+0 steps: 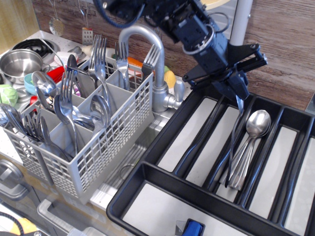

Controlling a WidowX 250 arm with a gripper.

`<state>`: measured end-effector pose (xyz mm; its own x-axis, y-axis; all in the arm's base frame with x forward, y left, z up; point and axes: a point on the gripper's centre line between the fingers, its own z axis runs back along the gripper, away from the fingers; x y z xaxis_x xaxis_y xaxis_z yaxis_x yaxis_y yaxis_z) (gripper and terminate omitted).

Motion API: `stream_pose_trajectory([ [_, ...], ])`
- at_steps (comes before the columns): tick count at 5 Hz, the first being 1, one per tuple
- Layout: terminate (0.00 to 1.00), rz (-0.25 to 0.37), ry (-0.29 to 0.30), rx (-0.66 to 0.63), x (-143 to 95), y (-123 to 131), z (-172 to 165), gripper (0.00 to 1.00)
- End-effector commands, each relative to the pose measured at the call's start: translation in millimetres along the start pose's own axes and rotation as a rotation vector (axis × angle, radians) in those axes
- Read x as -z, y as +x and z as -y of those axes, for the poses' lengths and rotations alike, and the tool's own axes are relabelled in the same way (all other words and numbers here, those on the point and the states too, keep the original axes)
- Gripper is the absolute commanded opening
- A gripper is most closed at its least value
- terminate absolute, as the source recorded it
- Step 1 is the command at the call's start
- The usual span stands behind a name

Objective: Put big spoon from basket to tray

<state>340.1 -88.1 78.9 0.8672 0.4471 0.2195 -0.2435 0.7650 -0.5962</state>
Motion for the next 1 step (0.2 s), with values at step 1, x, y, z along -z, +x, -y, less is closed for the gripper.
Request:
stream_pose_trajectory([
  [1, 1.0, 0.131, -0.018, 0.038, 9.4, -3.2, 5.7, 1.0],
])
